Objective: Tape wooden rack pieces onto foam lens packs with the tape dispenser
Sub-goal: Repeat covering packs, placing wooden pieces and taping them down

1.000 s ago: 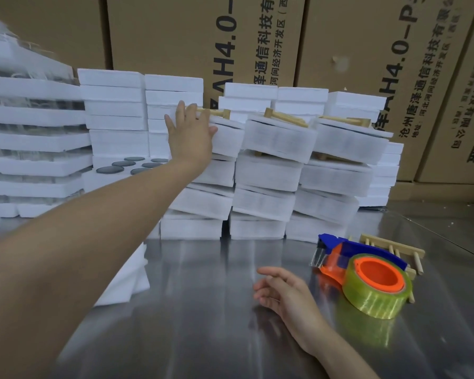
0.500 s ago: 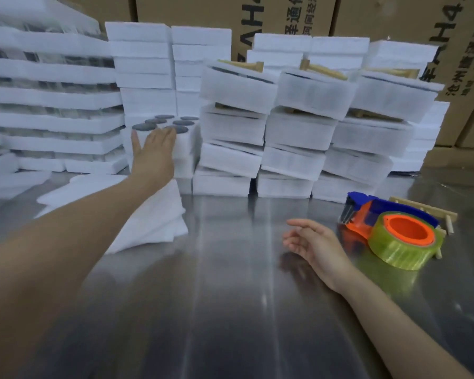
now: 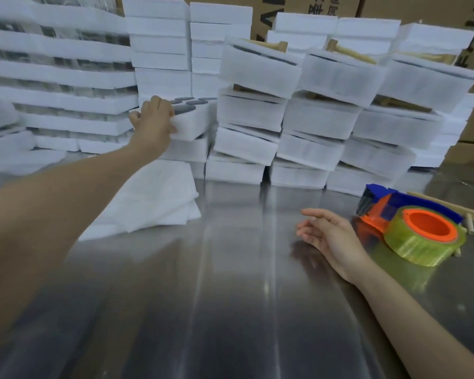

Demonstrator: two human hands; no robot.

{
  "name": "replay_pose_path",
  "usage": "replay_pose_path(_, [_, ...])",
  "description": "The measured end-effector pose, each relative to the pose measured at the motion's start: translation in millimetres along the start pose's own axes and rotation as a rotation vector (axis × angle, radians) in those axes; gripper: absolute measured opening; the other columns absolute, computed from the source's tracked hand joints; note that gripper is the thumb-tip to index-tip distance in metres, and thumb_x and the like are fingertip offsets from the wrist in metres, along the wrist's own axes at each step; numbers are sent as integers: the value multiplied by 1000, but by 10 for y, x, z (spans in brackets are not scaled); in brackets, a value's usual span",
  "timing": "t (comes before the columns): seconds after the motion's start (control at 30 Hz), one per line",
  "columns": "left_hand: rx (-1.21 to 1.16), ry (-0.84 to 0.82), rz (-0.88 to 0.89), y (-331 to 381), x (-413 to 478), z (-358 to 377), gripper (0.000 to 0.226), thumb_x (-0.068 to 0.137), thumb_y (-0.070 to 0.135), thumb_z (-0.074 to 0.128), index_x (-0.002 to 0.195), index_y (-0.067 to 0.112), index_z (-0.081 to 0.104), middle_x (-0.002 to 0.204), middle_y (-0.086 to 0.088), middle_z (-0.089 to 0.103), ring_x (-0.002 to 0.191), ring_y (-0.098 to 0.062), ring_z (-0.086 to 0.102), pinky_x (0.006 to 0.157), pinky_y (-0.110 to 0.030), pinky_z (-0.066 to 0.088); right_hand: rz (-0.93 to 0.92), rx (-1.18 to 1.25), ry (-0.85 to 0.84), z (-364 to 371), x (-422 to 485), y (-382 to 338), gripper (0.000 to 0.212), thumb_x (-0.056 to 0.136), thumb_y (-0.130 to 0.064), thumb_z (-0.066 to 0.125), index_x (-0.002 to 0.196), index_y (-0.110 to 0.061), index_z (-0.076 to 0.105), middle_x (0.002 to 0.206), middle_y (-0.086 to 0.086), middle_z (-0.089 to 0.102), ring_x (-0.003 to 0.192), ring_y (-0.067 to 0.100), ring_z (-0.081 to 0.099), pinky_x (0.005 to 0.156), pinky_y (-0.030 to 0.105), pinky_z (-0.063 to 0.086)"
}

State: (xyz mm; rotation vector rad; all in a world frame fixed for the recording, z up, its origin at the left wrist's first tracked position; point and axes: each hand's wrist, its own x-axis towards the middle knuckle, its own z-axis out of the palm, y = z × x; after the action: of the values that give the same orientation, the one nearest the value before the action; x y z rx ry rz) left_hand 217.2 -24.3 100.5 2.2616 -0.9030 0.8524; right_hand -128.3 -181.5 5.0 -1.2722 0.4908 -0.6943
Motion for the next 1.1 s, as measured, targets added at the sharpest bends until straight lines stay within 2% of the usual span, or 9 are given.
replay_pose_path(0.37, [-273, 111, 263, 723, -1496, -1027, 34, 75, -15, 53, 101, 6, 50, 103, -10, 48, 105, -25, 40, 76, -30, 16, -83, -217, 18, 85, -59, 40, 25, 99, 5, 39, 93, -5, 61, 73, 14, 59, 52, 13, 59, 51, 16, 49])
replay_pose_path(0.47, [-225, -52, 382, 1150, -2074, -1048, 39, 60, -8, 51, 87, 20, 47, 93, 3, 42, 84, -21, 39, 65, -29, 9, -103, -337, 51, 130, -41, 60, 29, 100, 0, 39, 86, -9, 63, 69, 11, 61, 52, 17, 56, 48, 17, 48])
replay_pose_path(0.53, [-154, -193, 414, 1441, -2379, -887, 26, 66, -4, 45, 71, 21, 49, 80, 0, 47, 70, -20, 42, 60, -31, 17, -105, -354, 113, 140, -22, 74, 32, 99, -2, 38, 81, -10, 63, 67, 10, 61, 45, 12, 55, 45, 17, 45])
replay_pose_path(0.63, [-141, -265, 583, 1651, -2550, -651, 39, 60, -9, 32, 79, 14, 57, 88, -7, 54, 85, -24, 40, 74, -35, 25, -138, -375, 247, 91, -12, 102, 33, 96, -3, 38, 76, -12, 63, 67, 7, 61, 40, 6, 50, 42, 17, 39])
replay_pose_path(0.73, [-223, -364, 555, 1637, -2312, -474, 43, 65, -15, 46, 97, 11, 60, 108, -10, 51, 102, -28, 42, 87, -35, 23, -157, -388, 284, 57, -44, 119, 31, 94, -5, 42, 75, -15, 65, 66, 1, 62, 44, 11, 47, 46, 23, 37])
replay_pose_path(0.8, [-285, -387, 542, 1614, -2210, -464, 28, 77, -8, 54, 100, 5, 63, 108, -14, 54, 100, -34, 49, 89, -39, 28, -185, -442, 254, 79, -81, 108, 28, 95, -8, 44, 78, -17, 66, 70, -2, 63, 49, 12, 48, 49, 24, 39])
replay_pose_path(0.93, [-408, -91, 576, 1407, -2110, -497, 19, 90, 10, 53, 99, -1, 66, 109, -15, 63, 97, -35, 59, 84, -45, 45, -264, -640, 166, 100, -139, 106, 15, 100, -22, 47, 93, -21, 60, 80, -1, 63, 58, 2, 54, 57, 22, 46])
replay_pose_path(1.03, [-271, 193, 367, 1057, -1851, -580, 24, 80, 6, 55, 102, 5, 65, 116, -10, 63, 106, -28, 55, 89, -39, 37, -243, -494, 62, 112, -158, 73, 15, 102, -28, 45, 111, -24, 57, 96, -5, 64, 59, -8, 59, 51, 11, 45])
replay_pose_path(1.1, [-74, 170, 206, 760, -1728, -578, 34, 77, 10, 56, 110, 5, 61, 125, -13, 58, 114, -33, 52, 93, -42, 33, -202, -420, 9, 144, -153, 60, 14, 100, -28, 50, 112, -31, 56, 101, -18, 63, 71, -15, 62, 57, 4, 44])
